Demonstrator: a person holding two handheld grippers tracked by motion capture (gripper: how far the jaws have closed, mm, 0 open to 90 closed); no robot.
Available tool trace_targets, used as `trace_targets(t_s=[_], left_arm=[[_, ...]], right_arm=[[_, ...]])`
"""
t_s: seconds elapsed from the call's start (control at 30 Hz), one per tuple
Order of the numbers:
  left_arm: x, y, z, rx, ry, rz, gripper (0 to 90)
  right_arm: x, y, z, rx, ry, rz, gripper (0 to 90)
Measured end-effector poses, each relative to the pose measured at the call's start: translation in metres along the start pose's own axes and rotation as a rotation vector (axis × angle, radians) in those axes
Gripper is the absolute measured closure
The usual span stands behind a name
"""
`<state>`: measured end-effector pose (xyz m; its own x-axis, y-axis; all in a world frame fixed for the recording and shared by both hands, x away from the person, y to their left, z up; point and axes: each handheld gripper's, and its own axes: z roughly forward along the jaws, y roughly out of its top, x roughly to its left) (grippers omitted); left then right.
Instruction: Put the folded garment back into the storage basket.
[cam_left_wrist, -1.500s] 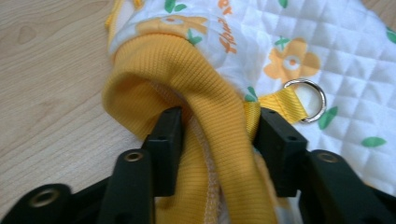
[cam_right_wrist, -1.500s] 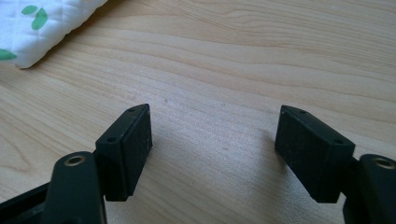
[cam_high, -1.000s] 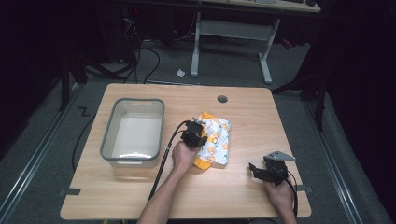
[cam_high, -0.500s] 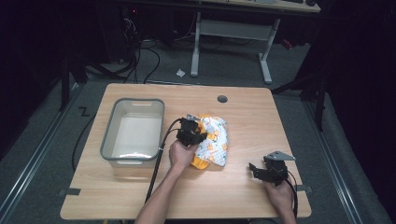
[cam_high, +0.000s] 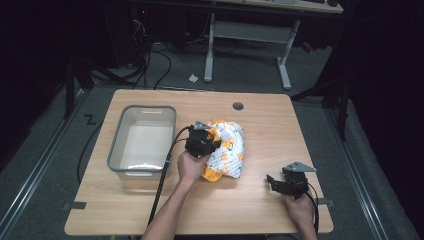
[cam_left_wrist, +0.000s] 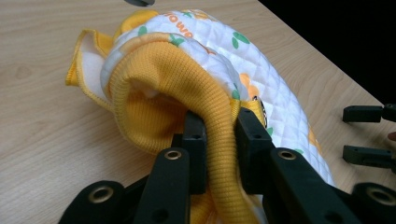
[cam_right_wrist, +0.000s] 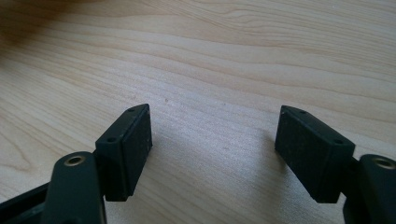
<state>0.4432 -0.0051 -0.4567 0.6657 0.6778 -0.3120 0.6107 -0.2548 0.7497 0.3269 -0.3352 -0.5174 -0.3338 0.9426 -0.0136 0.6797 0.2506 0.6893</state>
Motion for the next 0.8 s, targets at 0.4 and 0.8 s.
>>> trace_targets(t_s=[0.4, 0.8], left_arm=[[0.002, 0.003, -0.028, -0.040, -0.019, 0.000, 76.4], [0.007, 0.004, -0.050, -0.065, -0.023, -0.005, 76.4]], right_arm=[[0.000, 0.000, 0.000, 0.000, 0.000, 0.001, 27.4], [0.000, 0.000, 0.000, 0.000, 0.000, 0.002, 27.5]])
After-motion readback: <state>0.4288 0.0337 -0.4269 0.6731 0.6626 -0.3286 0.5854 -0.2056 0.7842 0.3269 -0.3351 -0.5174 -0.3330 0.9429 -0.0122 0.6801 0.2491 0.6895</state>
